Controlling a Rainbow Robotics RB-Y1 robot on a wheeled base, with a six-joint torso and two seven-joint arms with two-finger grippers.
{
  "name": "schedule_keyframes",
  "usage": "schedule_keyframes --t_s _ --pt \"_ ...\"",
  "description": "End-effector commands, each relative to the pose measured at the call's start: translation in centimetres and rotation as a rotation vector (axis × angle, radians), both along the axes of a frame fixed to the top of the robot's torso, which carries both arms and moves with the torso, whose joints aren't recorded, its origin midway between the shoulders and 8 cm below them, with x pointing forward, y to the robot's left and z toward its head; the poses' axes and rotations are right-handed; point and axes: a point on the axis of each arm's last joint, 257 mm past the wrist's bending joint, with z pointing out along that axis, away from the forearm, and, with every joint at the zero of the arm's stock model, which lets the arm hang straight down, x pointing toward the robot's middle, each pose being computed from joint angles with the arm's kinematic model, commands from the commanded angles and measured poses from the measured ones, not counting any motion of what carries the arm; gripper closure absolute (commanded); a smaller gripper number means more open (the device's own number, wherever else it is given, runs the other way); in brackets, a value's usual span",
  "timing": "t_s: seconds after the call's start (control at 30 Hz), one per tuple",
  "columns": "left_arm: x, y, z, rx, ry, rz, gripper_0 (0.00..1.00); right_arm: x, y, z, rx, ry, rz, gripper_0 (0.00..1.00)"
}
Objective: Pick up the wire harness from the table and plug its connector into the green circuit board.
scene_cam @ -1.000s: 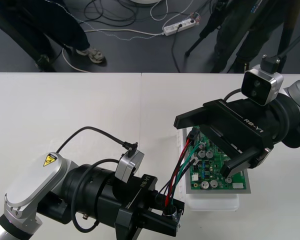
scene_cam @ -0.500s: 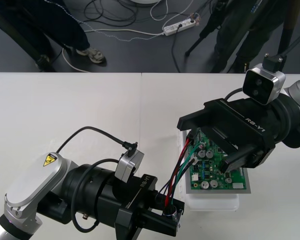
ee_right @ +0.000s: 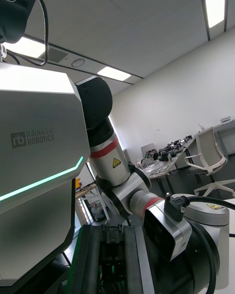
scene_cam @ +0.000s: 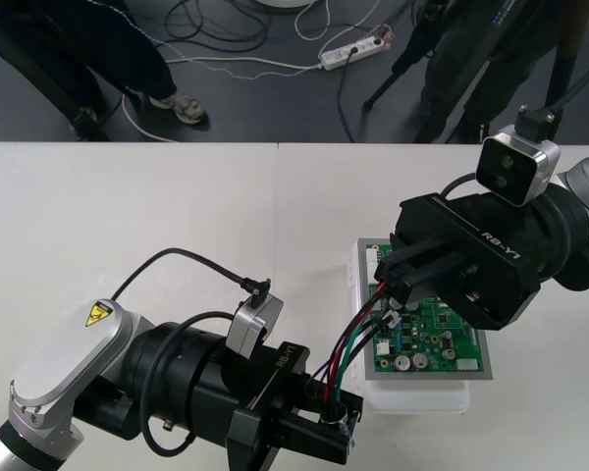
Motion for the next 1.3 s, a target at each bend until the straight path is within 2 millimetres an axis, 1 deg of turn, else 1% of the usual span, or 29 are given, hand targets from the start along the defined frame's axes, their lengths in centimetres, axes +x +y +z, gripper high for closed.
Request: schedule_keyframes --t_s 0.03,0.4,0.43,0.47,0.5,0.53,0.57,1.03,1.17,1.3 --pt "-1.1 -1.2 2.3 -0.045 0.004 -0.047 1.00 -1.2 0.2 0.1 -0.018 0.033 0.046 1.00" --pt "-1.1 -1.3 2.6 -0.057 -0.004 -0.048 1.00 -0.9 0.1 0.0 -0.023 0.045 0.039 1.00" --pt "-1.0 -1.3 2.7 -0.061 -0.003 -0.047 0.87 -0.9 0.1 0.0 -0.023 0.045 0.039 1.00" --pt "-0.9 -1.3 2.8 -0.064 -0.003 -0.043 0.57 -0.9 0.1 0.0 -0.023 0.045 0.039 1.00" --pt "-0.7 -1.3 2.9 -0.067 0.000 -0.036 0.18 -0.9 0.1 0.0 -0.023 0.045 0.039 1.00" --pt "-0.6 -1.3 3.0 -0.070 -0.003 -0.032 0.03 -0.9 0.1 0.0 -0.023 0.045 0.039 1.00" --pt "-0.4 -1.2 3.1 -0.073 -0.002 -0.023 0.00 -0.9 0.1 0.0 -0.024 0.047 0.040 1.00" --pt "1.6 -1.3 3.1 -0.070 -0.007 0.055 0.00 -1.0 0.2 0.1 -0.025 0.064 0.048 1.00" --pt "2.5 -1.2 2.9 -0.062 -0.026 0.090 0.00 -1.0 0.3 0.1 -0.026 0.068 0.049 1.00" --pt "4.1 -0.6 2.1 -0.026 -0.086 0.144 0.00 -0.9 0.3 0.2 -0.024 0.067 0.048 1.00"
